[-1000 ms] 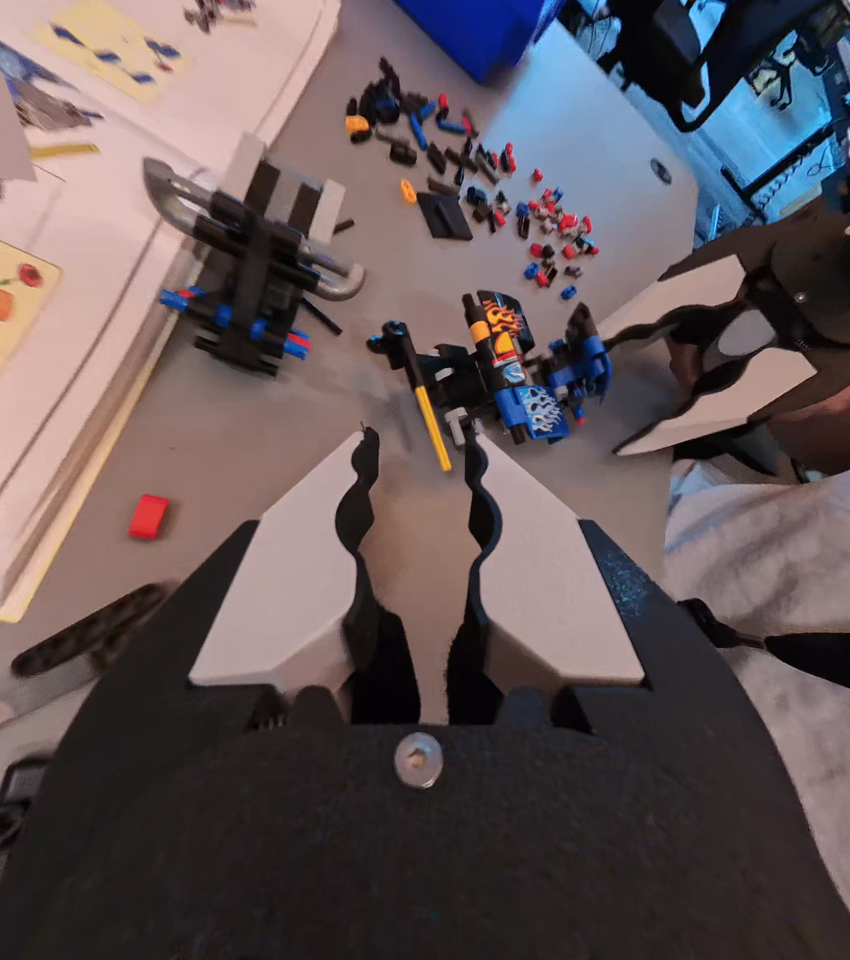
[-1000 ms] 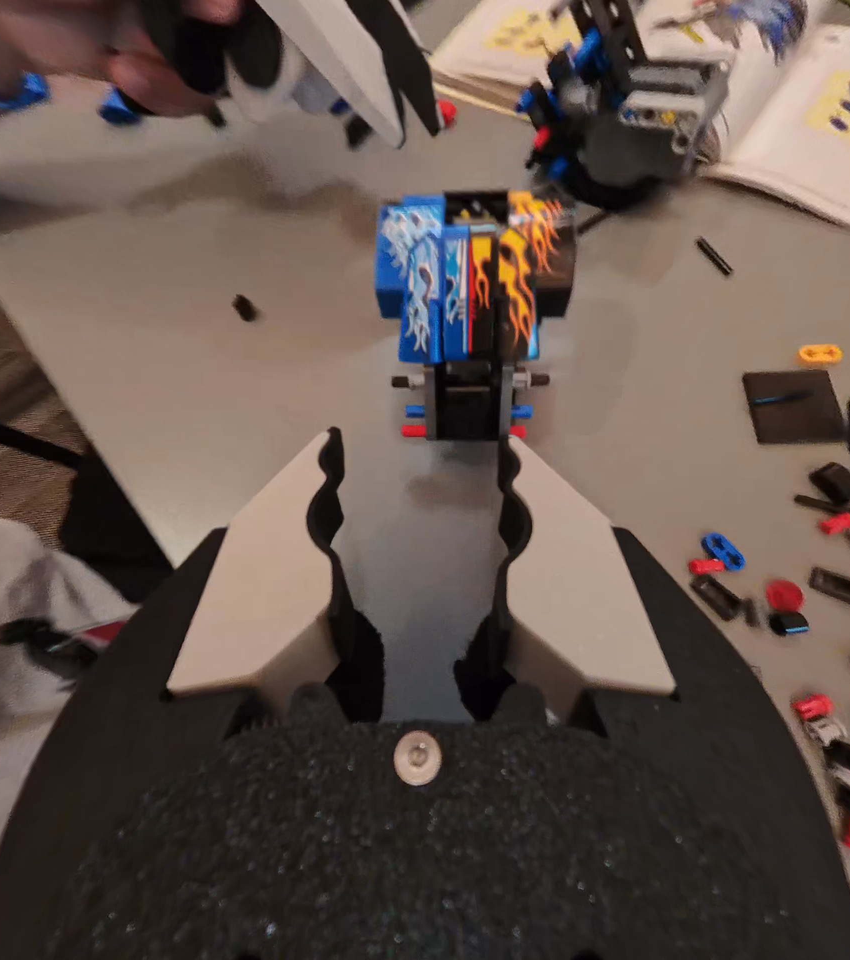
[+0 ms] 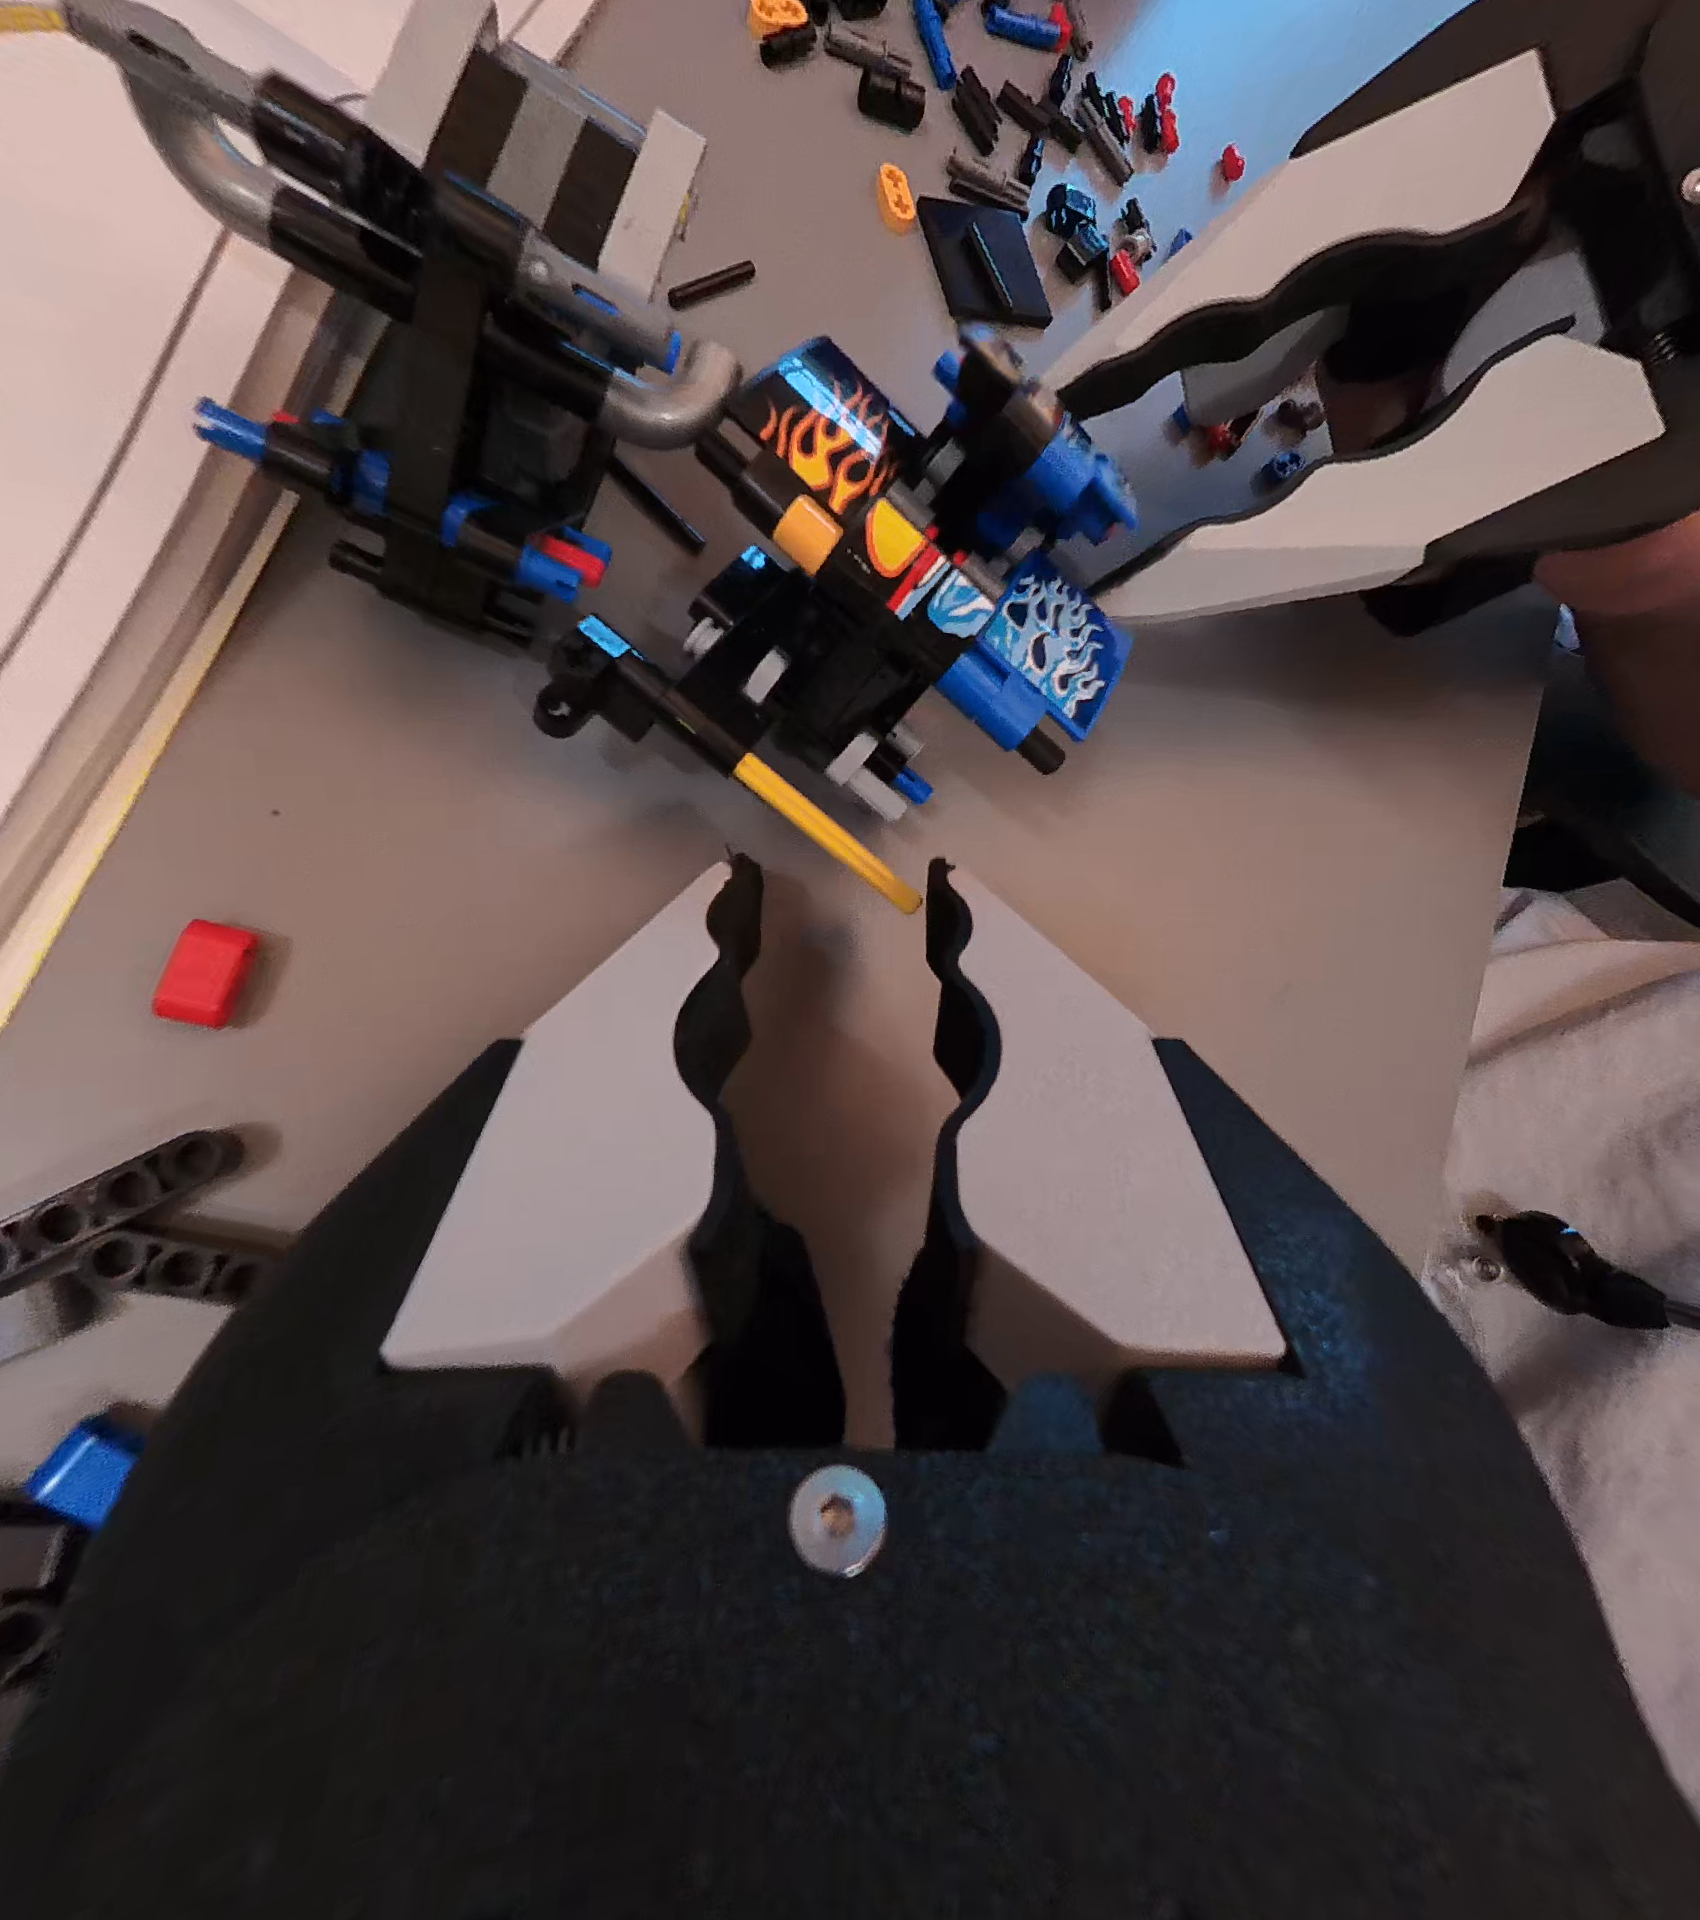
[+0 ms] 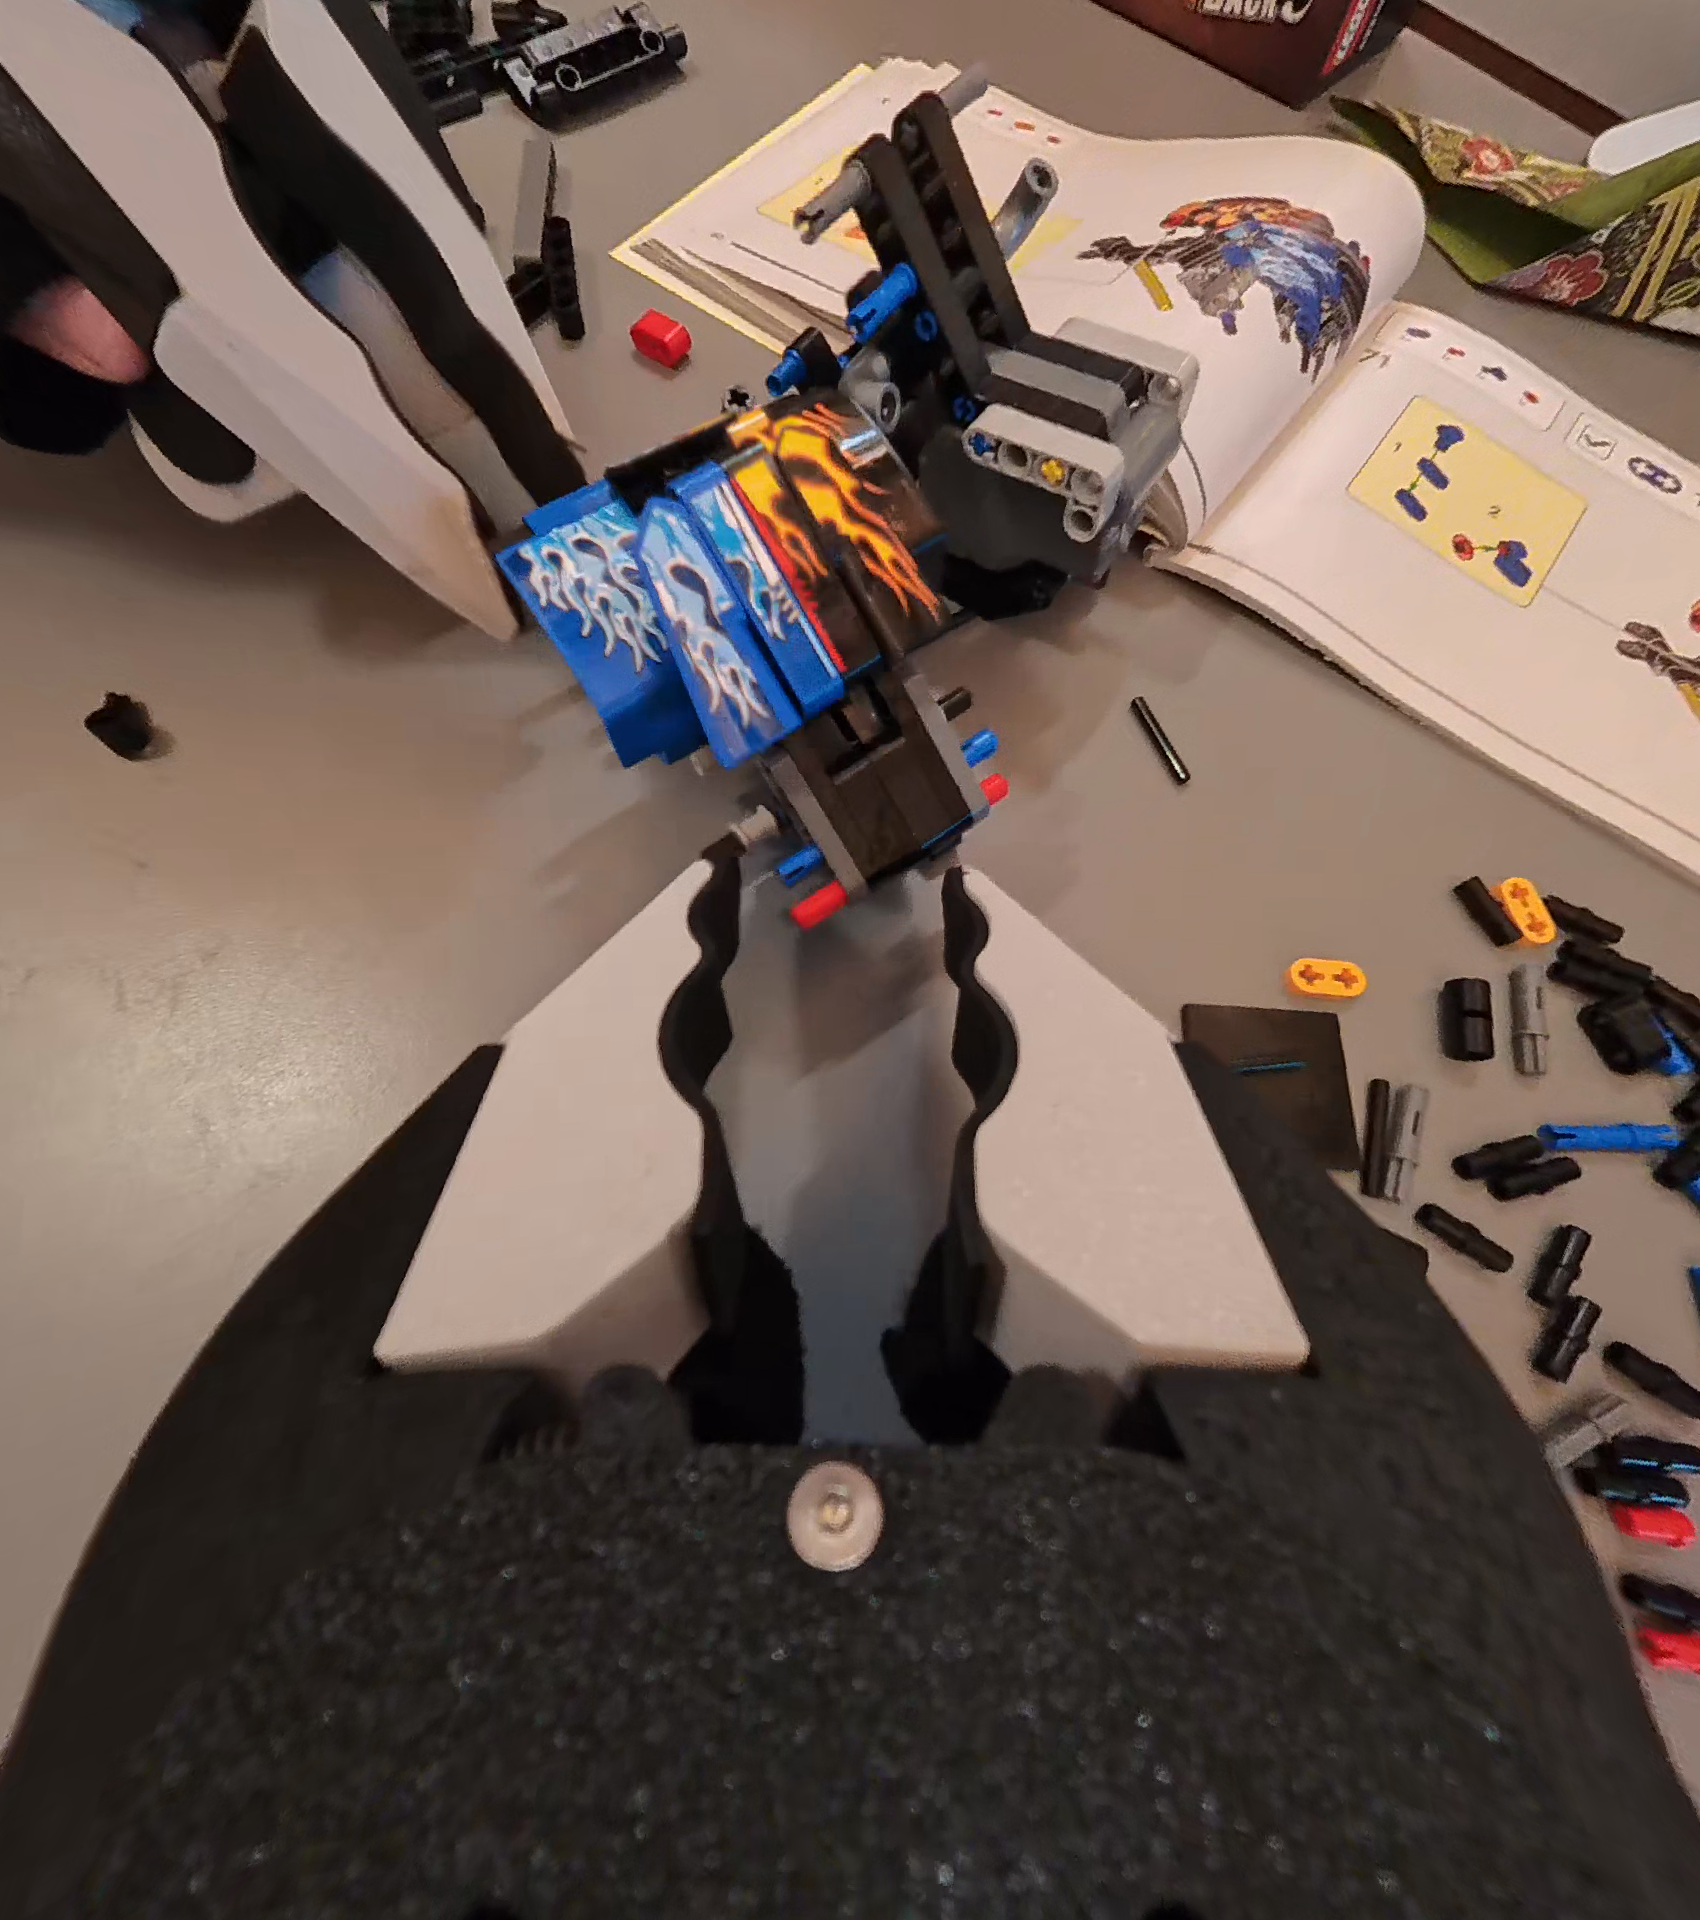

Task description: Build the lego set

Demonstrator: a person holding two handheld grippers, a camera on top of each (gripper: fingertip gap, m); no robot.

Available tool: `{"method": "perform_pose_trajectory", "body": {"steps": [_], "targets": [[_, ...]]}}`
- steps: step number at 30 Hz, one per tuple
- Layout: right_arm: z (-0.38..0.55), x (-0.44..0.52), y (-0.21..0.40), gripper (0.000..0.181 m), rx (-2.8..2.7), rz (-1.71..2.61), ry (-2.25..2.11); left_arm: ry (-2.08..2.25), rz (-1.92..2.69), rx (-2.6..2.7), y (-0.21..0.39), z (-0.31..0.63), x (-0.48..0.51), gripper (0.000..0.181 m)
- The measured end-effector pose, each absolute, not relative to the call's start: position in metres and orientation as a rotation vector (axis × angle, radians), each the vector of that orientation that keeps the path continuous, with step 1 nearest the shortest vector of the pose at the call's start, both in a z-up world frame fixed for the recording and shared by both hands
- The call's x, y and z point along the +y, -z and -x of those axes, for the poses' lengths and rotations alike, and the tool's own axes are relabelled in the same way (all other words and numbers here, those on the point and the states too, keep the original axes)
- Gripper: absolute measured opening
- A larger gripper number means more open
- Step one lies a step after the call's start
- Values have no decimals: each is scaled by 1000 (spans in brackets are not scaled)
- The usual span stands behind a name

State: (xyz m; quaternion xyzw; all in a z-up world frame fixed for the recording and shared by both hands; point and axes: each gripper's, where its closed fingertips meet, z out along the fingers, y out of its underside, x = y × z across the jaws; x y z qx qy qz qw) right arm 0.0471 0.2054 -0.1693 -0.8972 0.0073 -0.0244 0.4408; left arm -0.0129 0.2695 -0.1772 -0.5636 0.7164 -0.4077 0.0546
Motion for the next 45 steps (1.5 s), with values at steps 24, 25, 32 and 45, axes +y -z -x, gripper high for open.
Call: {"method": "perform_pose_trajectory", "body": {"steps": [24,25,32,45], "targets": [[-167,175,141,35,36,2107,29,936,1494,1586,115,-5,439,23],[-175,169,143,34,57,2124,75,954,1501,1591,114,-5,437,23],[-194,132,154,33,191,2181,183,876,1382,1610,105,-3,429,23],[-209,99,172,23,298,2182,264,970,1437,1624,115,-6,426,23]]}}
